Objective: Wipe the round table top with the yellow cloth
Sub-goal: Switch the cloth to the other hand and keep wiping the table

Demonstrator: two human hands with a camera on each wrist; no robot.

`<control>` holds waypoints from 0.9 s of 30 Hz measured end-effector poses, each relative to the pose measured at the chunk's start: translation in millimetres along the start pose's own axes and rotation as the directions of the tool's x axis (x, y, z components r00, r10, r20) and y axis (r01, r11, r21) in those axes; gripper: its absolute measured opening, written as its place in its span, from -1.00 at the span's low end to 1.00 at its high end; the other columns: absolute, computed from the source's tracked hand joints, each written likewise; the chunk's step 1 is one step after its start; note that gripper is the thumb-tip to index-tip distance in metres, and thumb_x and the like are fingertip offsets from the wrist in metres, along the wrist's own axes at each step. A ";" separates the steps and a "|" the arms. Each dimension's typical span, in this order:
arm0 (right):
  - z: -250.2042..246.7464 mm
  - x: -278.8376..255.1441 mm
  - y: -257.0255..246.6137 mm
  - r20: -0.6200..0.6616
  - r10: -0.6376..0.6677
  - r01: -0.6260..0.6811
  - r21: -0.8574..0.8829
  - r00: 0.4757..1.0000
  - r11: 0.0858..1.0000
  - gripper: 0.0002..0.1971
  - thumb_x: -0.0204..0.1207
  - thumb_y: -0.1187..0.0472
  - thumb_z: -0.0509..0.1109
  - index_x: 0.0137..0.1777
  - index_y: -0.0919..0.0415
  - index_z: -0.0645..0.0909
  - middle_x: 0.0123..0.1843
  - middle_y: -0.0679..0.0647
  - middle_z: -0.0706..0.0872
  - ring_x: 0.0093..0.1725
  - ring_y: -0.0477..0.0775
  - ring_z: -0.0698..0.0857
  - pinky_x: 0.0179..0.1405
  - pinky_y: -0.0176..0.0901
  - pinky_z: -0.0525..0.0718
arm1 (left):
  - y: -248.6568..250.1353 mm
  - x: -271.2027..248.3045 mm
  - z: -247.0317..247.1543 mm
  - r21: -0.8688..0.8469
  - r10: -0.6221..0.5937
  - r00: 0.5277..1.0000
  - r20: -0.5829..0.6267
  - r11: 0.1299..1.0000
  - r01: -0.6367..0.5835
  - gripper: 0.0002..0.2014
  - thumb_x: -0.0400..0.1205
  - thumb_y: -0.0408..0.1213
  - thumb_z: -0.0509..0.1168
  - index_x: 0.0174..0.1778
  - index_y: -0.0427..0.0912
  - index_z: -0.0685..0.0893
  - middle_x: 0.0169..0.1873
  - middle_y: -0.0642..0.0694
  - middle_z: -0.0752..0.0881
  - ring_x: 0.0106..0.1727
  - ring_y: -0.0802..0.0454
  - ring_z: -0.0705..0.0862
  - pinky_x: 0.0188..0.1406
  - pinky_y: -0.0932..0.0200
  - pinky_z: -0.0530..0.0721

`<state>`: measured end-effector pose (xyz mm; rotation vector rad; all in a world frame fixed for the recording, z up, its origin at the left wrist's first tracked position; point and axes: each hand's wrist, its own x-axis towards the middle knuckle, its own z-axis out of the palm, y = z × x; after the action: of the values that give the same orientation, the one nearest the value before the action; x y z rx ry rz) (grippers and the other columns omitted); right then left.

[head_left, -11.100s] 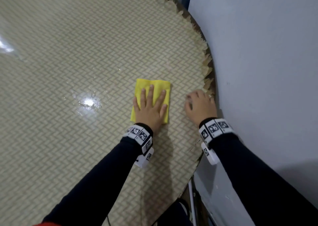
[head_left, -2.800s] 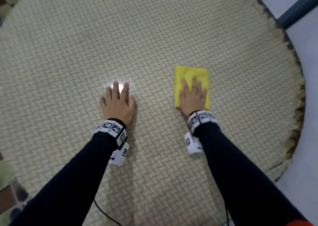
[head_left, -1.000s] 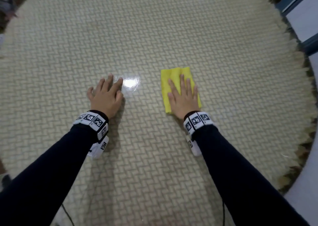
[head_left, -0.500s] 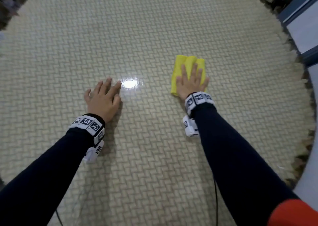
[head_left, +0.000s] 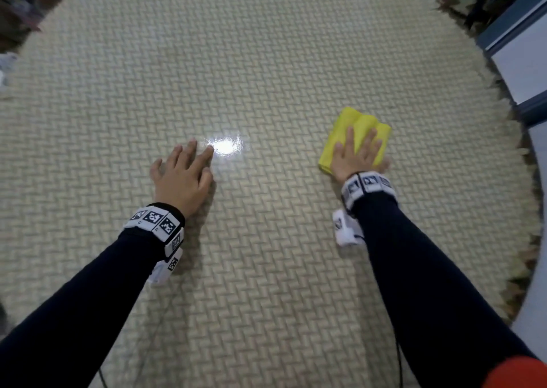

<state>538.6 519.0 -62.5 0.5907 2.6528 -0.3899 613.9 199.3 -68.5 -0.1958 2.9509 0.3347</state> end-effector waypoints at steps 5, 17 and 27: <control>51.3 -63.2 -72.8 0.090 -0.409 0.417 -0.086 0.908 0.905 -0.44 0.72 -0.13 -0.24 0.65 -0.19 -0.37 0.66 0.04 -0.50 0.63 0.10 -0.48 0.50 0.38 -0.49 | -3.6 -1.2 -1.4 0.015 0.036 0.999 0.025 0.999 -0.036 -0.44 0.64 0.08 -0.16 0.63 0.32 0.15 0.70 0.06 0.10 0.69 -0.03 0.07 0.57 -0.33 -0.06; 41.3 -55.5 -11.7 -0.168 0.007 -0.008 -0.005 0.986 1.000 -0.41 0.72 -0.06 -0.08 0.72 0.01 -0.11 0.70 0.18 -0.33 0.67 0.26 -0.31 0.58 0.40 -0.25 | -87.9 -2.0 -26.7 -0.032 -0.063 0.997 -0.043 0.998 0.062 -0.52 0.73 -0.05 0.02 0.61 0.01 0.32 0.64 -0.15 0.26 0.63 -0.17 0.24 0.58 -0.26 0.20; 111.5 -184.6 -47.4 -0.014 -0.497 0.495 -0.075 0.867 0.866 -0.36 0.62 -0.12 -0.21 0.71 0.01 0.03 0.73 0.01 -0.14 0.70 0.07 -0.19 0.62 0.12 -0.34 | -116.5 -1.9 -28.9 -0.064 0.037 0.993 -0.108 0.997 -0.044 -0.57 0.68 -0.18 0.16 0.49 -0.14 0.48 0.57 -0.18 0.40 0.56 -0.20 0.35 0.49 -0.22 0.30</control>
<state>705.9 375.3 -72.8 -0.1275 2.8131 -0.4284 628.8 80.2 -64.9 -0.1671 3.0553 0.4407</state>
